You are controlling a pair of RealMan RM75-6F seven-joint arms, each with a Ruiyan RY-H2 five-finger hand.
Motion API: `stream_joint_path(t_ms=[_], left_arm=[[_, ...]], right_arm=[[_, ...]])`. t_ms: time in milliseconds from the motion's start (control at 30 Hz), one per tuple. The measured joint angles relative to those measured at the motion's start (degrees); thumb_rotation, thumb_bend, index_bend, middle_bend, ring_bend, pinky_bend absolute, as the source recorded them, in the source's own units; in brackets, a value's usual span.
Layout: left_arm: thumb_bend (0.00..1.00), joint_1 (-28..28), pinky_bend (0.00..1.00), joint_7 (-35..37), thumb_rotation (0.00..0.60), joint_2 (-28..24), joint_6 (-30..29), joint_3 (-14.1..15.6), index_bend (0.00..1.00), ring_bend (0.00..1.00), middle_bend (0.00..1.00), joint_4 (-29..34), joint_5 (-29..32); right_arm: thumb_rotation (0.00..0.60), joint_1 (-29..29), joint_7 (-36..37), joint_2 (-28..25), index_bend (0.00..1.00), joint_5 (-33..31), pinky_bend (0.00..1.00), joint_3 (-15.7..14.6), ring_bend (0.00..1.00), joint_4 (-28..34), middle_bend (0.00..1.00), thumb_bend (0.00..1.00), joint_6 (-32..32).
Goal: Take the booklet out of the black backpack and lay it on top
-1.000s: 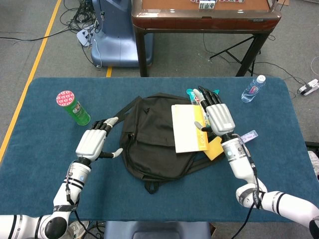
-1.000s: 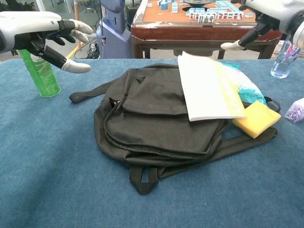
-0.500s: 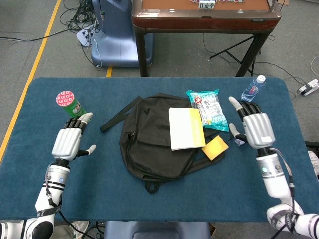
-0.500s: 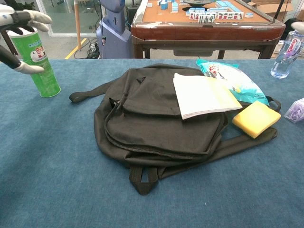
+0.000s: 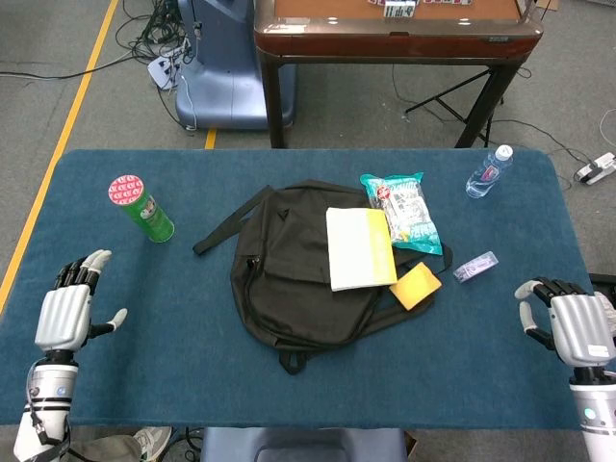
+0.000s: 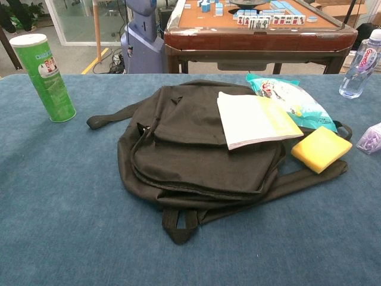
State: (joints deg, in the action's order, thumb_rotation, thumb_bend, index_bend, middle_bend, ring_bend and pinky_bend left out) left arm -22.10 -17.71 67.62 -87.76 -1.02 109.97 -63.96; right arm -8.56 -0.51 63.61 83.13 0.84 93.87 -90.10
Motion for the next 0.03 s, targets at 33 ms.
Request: stream_joint_path(t_ms=[33], left_arm=[[0.25, 0.79, 0.07, 0.27, 0.600, 0.18, -0.71, 0.33, 0.12, 0.10, 0.10, -0.11, -0.94]], right_arm=[[0.600, 0.58, 0.35, 0.23, 0.51, 0.08, 0.47, -0.12, 0.46, -0.15, 0.49, 0.47, -0.48]])
